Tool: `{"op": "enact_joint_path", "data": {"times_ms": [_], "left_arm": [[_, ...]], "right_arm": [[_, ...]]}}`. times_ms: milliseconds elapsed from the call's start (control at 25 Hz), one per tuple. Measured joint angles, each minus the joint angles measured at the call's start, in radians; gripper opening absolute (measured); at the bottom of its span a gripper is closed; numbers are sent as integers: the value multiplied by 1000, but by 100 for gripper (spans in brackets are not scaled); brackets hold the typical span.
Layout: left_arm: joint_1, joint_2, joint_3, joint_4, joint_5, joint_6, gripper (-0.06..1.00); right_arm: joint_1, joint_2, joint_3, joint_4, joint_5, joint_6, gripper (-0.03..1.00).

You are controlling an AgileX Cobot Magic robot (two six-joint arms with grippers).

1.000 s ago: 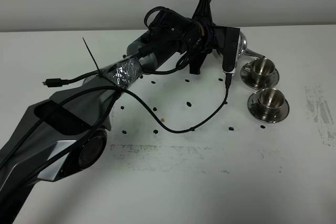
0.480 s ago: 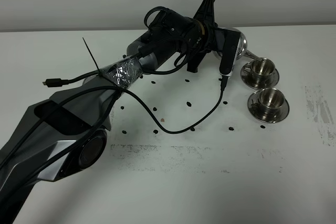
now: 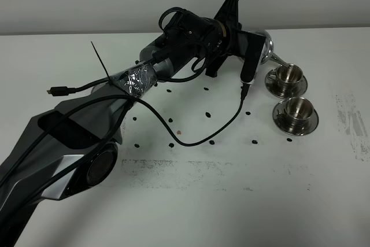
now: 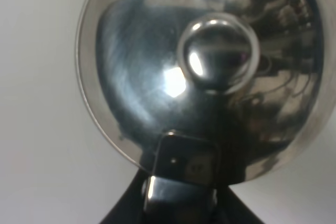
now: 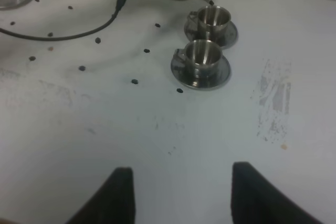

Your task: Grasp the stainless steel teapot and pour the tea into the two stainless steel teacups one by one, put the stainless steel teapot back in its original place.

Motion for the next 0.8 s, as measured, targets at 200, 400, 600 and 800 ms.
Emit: {"op": "enact_joint_path", "data": {"times_ms": [200, 400, 600, 800], "left_arm": [[0, 0, 0, 0, 0, 46, 16], [0, 0, 0, 0, -1, 73, 16], [0, 0, 0, 0, -8, 101, 16], [0, 0, 0, 0, -29, 105, 16]], "right_arm": [[0, 0, 0, 0, 0, -1, 41], [0, 0, 0, 0, 0, 0, 41], [0, 0, 0, 0, 0, 0, 41], [0, 0, 0, 0, 0, 0, 41]]}}
